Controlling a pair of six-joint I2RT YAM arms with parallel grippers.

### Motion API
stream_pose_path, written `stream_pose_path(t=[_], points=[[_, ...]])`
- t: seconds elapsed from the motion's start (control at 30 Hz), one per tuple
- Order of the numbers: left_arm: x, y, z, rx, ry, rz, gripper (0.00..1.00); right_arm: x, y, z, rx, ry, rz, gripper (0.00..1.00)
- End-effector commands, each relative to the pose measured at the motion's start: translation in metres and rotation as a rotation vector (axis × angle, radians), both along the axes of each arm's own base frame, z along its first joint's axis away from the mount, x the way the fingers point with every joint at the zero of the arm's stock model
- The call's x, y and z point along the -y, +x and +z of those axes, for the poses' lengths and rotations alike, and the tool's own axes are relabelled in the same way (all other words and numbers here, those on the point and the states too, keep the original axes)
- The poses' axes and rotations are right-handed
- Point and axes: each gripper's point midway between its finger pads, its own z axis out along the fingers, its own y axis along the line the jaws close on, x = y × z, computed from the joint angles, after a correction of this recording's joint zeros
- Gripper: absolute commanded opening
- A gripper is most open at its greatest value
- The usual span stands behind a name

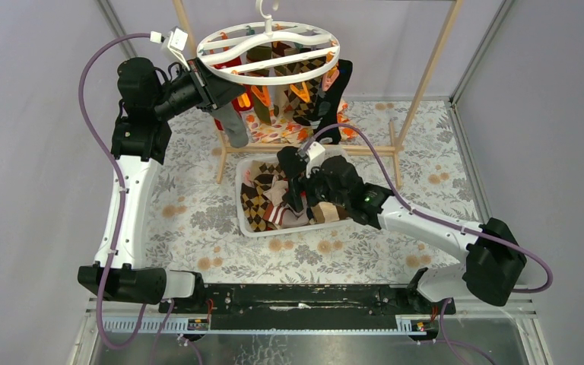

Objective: Clip the socks to the hanger
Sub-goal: Pick up the sock from the bin.

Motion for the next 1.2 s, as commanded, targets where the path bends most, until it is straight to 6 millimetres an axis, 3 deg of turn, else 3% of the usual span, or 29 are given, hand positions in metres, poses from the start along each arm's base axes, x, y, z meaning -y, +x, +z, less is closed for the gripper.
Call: stream_pose_path(t=[0.0,0.17,0.43,0.63,0.77,0.87,1.07,1.17], points=[[0.001,-0.001,-0.003,0.006,0.019,-0.010,0.10,0.008,-0.019,-0.007,-0.057,-0.001,0.031,0.74],[0.001,-0.001,-0.006,-0.001,0.020,-0.012,0.10,-0.018,-0.040,-0.007,-0.085,0.005,0.247,0.67],[0.000,-0.004,-0.003,0.020,0.032,-0.005,0.10,-0.048,-0.030,-0.033,-0.195,-0.110,0.352,0.62],[-0.001,-0.005,-0.003,0.025,0.040,-0.004,0.10,-0.044,-0.028,-0.073,-0.280,-0.209,0.333,0.62],[0.000,-0.004,-0.004,0.020,0.037,-0.004,0.10,-0.040,-0.031,-0.087,-0.301,-0.227,0.331,0.59],[0.000,-0.004,-0.005,0.016,0.036,-0.004,0.10,-0.042,-0.033,-0.081,-0.288,-0.198,0.341,0.48],[0.000,-0.004,-0.004,0.020,0.036,-0.004,0.10,-0.053,-0.028,-0.032,-0.196,-0.054,0.361,0.17],[0.000,-0.006,-0.003,0.021,0.034,-0.007,0.10,-0.054,-0.025,-0.018,-0.208,-0.004,0.377,0.01]])
